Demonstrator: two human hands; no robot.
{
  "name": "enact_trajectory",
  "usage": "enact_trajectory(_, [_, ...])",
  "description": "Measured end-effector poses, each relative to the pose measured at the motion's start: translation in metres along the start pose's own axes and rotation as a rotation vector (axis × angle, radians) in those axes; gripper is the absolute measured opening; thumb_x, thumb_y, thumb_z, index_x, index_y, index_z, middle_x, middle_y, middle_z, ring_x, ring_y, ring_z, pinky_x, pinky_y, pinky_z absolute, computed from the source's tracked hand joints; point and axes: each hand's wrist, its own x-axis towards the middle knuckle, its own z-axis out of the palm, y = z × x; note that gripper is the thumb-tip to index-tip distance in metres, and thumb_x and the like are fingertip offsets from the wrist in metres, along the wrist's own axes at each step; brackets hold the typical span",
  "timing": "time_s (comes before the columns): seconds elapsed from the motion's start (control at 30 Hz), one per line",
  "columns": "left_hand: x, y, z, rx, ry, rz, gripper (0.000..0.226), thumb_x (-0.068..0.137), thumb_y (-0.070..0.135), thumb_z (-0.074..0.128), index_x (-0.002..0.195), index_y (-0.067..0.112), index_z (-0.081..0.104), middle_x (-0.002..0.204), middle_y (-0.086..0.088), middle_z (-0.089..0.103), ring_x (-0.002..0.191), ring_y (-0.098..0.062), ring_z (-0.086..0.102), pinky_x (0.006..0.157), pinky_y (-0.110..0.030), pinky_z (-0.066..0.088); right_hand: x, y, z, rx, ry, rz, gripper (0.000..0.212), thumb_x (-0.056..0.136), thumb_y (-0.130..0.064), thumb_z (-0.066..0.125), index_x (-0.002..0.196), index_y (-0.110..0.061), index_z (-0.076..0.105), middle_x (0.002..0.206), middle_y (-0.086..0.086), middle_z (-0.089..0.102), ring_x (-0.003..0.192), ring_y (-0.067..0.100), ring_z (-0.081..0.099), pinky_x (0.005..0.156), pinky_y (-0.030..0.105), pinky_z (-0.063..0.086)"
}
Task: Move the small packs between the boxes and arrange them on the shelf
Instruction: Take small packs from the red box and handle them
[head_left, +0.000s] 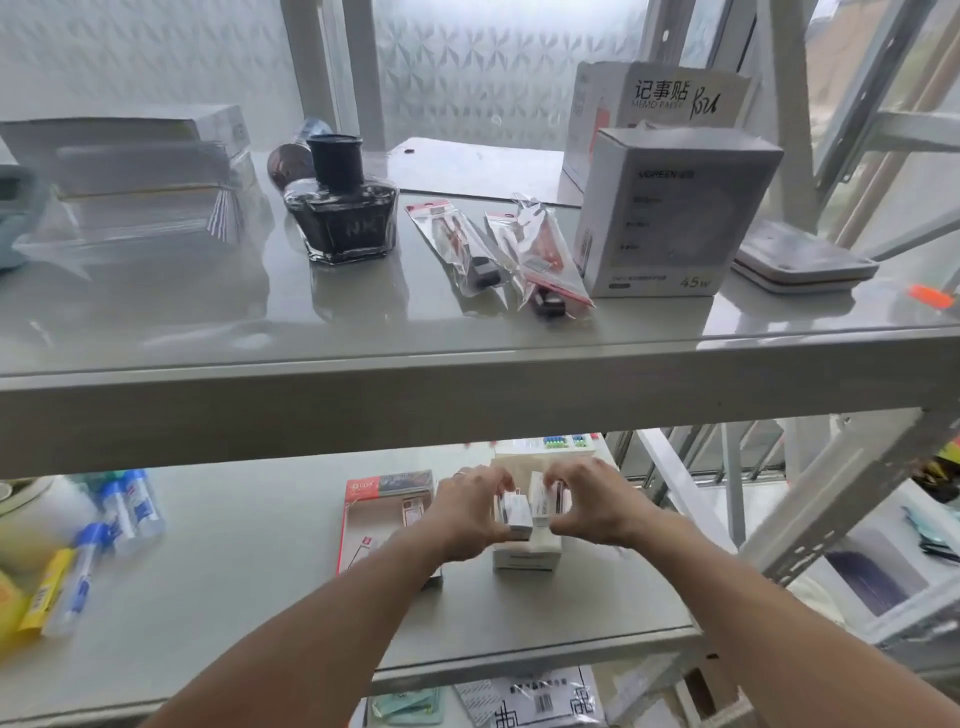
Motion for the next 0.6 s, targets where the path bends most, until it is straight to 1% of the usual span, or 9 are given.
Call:
enact_trajectory(0.1, [0.004,0.001,0.009,0.064,-0.051,-0.051,0.056,0.074,0.038,0.081,0.122,0.026,0.053,0.118,0.002,0.062,0.113,-0.020,0.051,0.097,-0.038,0.039,0.003,-0.001,0.008,-0.029,-0.009,-0.036,0.036,0.069,-0.029,0.077,0.101,-0.017,0.065,0.095,0.001,0.064,0.083,0.019,0.055,0.070,0.026,0.045])
enact_trajectory(0.17, [0.002,-0.004,0.007,-0.014,-0.069,-0.065,0.059,0.071,0.034,0.082,0.122,0.026,0.053,0.120,0.002,0.061,0.114,-0.019,0.051,0.100,-0.040,0.041,0.006,-0.002,0.009,-0.012,-0.012,-0.062,0.042,0.071,-0.029,0.078,0.109,-0.016,0.065,0.102,0.001,0.065,0.088,0.019,0.056,0.074,0.026,0.047])
enact_trajectory(0.2, [-0.001,-0.007,0.003,-0.072,-0.066,-0.062,0.060,0.070,0.031,0.082,0.123,0.025,0.053,0.121,0.002,0.060,0.114,-0.018,0.050,0.101,-0.039,0.042,0.007,-0.002,0.008,-0.002,-0.014,-0.074,0.044,0.072,-0.030,0.077,0.112,-0.017,0.065,0.107,0.000,0.066,0.093,0.019,0.058,0.078,0.028,0.049])
enact_trajectory(0.27, [-0.010,-0.018,-0.011,-0.174,-0.026,-0.057,0.052,0.072,0.024,0.079,0.119,0.023,0.056,0.121,0.002,0.059,0.113,-0.015,0.052,0.102,-0.035,0.043,0.009,-0.002,0.002,0.017,-0.009,-0.081,0.039,0.074,-0.032,0.074,0.111,-0.021,0.065,0.111,0.000,0.066,0.101,0.022,0.059,0.086,0.033,0.050])
enact_trajectory(0.33, [-0.024,-0.038,-0.029,-0.223,0.053,-0.093,0.038,0.076,0.015,0.074,0.111,0.022,0.062,0.115,0.004,0.062,0.109,-0.013,0.056,0.097,-0.029,0.045,0.013,-0.002,-0.005,0.044,0.023,-0.077,0.031,0.078,-0.026,0.070,0.108,-0.020,0.066,0.109,0.002,0.067,0.103,0.023,0.061,0.088,0.036,0.050])
enact_trajectory(0.4, [-0.042,-0.064,-0.044,-0.202,0.117,-0.170,0.030,0.076,0.009,0.070,0.104,0.020,0.065,0.109,0.004,0.065,0.105,-0.014,0.059,0.088,-0.025,0.043,0.018,-0.009,-0.010,0.072,0.058,-0.067,0.029,0.079,-0.020,0.068,0.107,-0.020,0.067,0.106,0.006,0.070,0.100,0.025,0.064,0.086,0.037,0.051])
enact_trajectory(0.47, [-0.061,-0.090,-0.052,-0.150,0.130,-0.247,0.028,0.076,0.006,0.066,0.099,0.022,0.065,0.106,0.003,0.066,0.103,-0.016,0.060,0.085,-0.023,0.042,0.023,-0.025,-0.011,0.094,0.051,-0.049,0.030,0.081,-0.018,0.066,0.111,-0.021,0.067,0.103,0.007,0.072,0.098,0.025,0.065,0.085,0.034,0.051])
enact_trajectory(0.53, [-0.077,-0.110,-0.054,-0.106,0.108,-0.294,0.028,0.077,0.007,0.067,0.096,0.027,0.062,0.105,0.004,0.066,0.103,-0.016,0.060,0.087,-0.024,0.044,0.029,-0.045,-0.005,0.128,0.031,-0.067,0.028,0.084,-0.019,0.063,0.111,-0.022,0.067,0.099,0.005,0.072,0.097,0.025,0.066,0.083,0.032,0.050])
enact_trajectory(0.6, [-0.086,-0.123,-0.055,-0.072,0.093,-0.318,0.029,0.078,0.008,0.068,0.094,0.031,0.061,0.106,0.006,0.066,0.106,-0.016,0.059,0.093,-0.029,0.046,0.036,-0.066,0.007,0.148,0.025,-0.102,0.025,0.085,-0.023,0.063,0.109,-0.025,0.067,0.100,0.001,0.072,0.097,0.022,0.066,0.081,0.031,0.049])
